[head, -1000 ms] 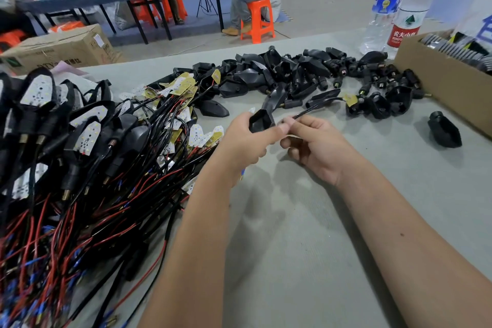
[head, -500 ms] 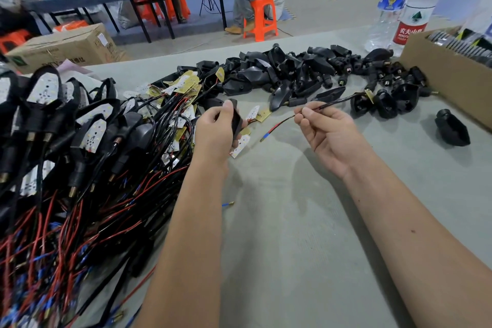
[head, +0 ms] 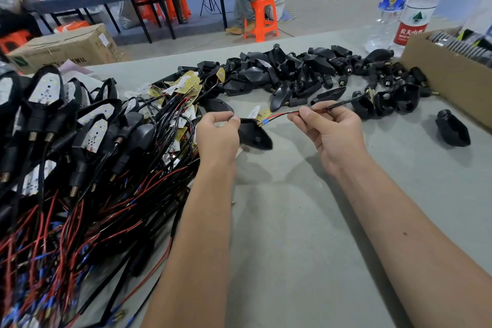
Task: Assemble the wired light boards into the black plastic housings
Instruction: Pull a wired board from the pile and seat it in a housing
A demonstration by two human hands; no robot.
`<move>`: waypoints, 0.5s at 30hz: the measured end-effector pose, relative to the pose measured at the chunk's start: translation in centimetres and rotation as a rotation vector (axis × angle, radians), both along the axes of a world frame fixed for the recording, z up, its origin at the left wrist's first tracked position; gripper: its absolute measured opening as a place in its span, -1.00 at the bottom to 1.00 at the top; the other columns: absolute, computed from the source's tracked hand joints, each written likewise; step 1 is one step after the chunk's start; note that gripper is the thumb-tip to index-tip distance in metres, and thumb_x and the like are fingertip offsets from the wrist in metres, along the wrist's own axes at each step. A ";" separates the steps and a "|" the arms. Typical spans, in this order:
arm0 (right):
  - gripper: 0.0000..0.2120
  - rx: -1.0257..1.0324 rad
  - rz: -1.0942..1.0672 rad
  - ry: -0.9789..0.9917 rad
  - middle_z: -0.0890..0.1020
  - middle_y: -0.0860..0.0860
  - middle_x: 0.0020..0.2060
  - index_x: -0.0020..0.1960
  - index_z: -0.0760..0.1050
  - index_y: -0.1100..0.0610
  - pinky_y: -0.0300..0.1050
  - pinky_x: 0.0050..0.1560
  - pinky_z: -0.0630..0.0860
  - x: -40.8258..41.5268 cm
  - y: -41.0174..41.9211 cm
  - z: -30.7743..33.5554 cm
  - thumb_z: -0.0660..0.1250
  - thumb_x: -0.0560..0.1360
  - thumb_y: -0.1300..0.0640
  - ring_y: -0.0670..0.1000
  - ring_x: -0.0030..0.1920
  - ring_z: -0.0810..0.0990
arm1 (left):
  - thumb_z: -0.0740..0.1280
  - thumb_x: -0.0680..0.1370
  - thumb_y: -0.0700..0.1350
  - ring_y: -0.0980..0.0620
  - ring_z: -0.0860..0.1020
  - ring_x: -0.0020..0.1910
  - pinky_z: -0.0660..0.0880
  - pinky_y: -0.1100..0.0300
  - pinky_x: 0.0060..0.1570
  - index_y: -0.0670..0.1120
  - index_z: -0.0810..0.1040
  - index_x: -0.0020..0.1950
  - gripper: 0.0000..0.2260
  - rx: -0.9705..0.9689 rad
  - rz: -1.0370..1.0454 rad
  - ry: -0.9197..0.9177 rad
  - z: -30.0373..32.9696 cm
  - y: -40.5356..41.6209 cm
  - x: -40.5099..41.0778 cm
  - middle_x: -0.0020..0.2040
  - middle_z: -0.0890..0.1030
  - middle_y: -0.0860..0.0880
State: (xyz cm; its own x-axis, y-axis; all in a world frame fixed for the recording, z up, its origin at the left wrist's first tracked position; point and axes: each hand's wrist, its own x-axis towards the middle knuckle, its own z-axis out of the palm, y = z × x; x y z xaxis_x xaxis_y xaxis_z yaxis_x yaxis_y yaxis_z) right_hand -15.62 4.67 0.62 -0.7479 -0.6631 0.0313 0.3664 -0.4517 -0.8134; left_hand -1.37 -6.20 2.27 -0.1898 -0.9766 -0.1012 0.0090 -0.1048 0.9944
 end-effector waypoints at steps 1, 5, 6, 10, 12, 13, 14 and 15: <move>-0.77 0.018 -0.028 0.023 0.70 0.07 -0.34 -0.20 0.55 0.20 -0.13 -0.06 0.68 0.0 0.0 -0.1 0.43 0.49 0.48 0.21 -0.15 0.76 | 0.41 0.57 -0.27 -0.19 0.69 0.04 0.64 -0.13 0.12 -0.10 0.56 -0.04 -0.91 0.043 0.004 0.040 -0.1 0.3 -0.3 0.07 0.65 -0.20; -0.81 0.087 -0.117 0.107 0.71 0.10 -0.32 -0.20 0.58 0.24 -0.11 -0.04 0.69 -0.1 -0.3 -0.4 0.45 0.48 0.48 0.22 -0.15 0.76 | 0.45 0.55 -0.31 -0.04 0.67 -0.20 0.67 -0.02 0.06 -0.19 0.50 -0.06 -0.86 0.090 0.041 0.088 -0.3 1.2 -1.6 -0.06 0.62 -0.20; -0.83 0.104 -0.134 0.127 0.72 0.11 -0.32 -0.17 0.57 0.26 -0.09 -0.03 0.69 -0.1 -0.3 -0.6 0.46 0.47 0.47 0.22 -0.14 0.77 | 0.46 0.55 -0.31 -0.04 0.66 -0.19 0.68 0.05 0.02 -0.18 0.49 -0.08 -0.85 0.089 0.033 0.092 -0.4 1.5 -1.9 -0.08 0.61 -0.17; -0.87 0.160 -0.187 0.183 0.73 0.11 -0.29 -0.14 0.58 0.28 -0.05 0.00 0.70 -0.1 -0.5 -0.9 0.49 0.46 0.44 0.20 -0.12 0.77 | 0.48 0.55 -0.27 -0.06 0.64 -0.19 0.65 0.18 -0.22 -0.16 0.46 -0.09 -0.81 0.062 -0.087 0.041 -0.9 2.5 -2.1 -0.14 0.58 -0.14; -0.86 0.178 -0.168 0.159 0.72 0.12 -0.31 -0.14 0.58 0.28 -0.09 -0.04 0.70 -0.2 -0.5 -0.9 0.49 0.45 0.44 0.20 -0.13 0.77 | 0.51 0.53 -0.25 -0.05 0.63 -0.28 0.66 0.09 -0.23 -0.16 0.48 -0.10 -0.80 0.002 -0.128 -0.027 -1.1 2.7 -2.0 -0.19 0.62 -0.16; -0.86 0.182 -0.152 0.137 0.71 0.12 -0.31 -0.15 0.57 0.28 -0.12 -0.05 0.69 -0.3 -0.5 -0.9 0.49 0.45 0.45 0.21 -0.13 0.77 | 0.51 0.52 -0.25 -0.05 0.64 -0.30 0.68 0.03 -0.17 -0.16 0.48 -0.10 -0.80 -0.018 -0.122 -0.032 -1.1 2.8 -1.9 -0.22 0.63 -0.15; -0.84 0.186 -0.140 0.118 0.69 0.12 -0.32 -0.16 0.56 0.27 -0.13 -0.06 0.69 -0.4 -0.4 -1.0 0.48 0.46 0.46 0.21 -0.14 0.77 | 0.52 0.51 -0.27 -0.06 0.66 -0.29 0.69 0.00 -0.09 -0.17 0.49 -0.10 -0.80 -0.024 -0.111 -0.024 -1.1 2.7 -1.8 -0.23 0.64 -0.16; -0.82 0.191 -0.131 0.106 0.67 0.12 -0.31 -0.18 0.55 0.26 -0.14 -0.07 0.68 -0.5 -0.4 -1.1 0.47 0.46 0.48 0.21 -0.16 0.77 | 0.52 0.50 -0.28 -0.08 0.70 -0.25 0.69 -0.01 -0.03 -0.18 0.49 -0.10 -0.80 -0.017 -0.107 -0.008 -1.0 2.6 -1.7 -0.21 0.65 -0.16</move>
State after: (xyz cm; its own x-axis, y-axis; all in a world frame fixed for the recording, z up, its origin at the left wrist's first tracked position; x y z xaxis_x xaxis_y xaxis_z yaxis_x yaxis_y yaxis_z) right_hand -16.14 4.27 -0.47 -0.8272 -0.5619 -0.0027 0.2229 -0.3238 -0.9195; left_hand -3.11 -3.56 1.24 -0.2926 -0.9523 -0.0870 -0.0091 -0.0882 0.9961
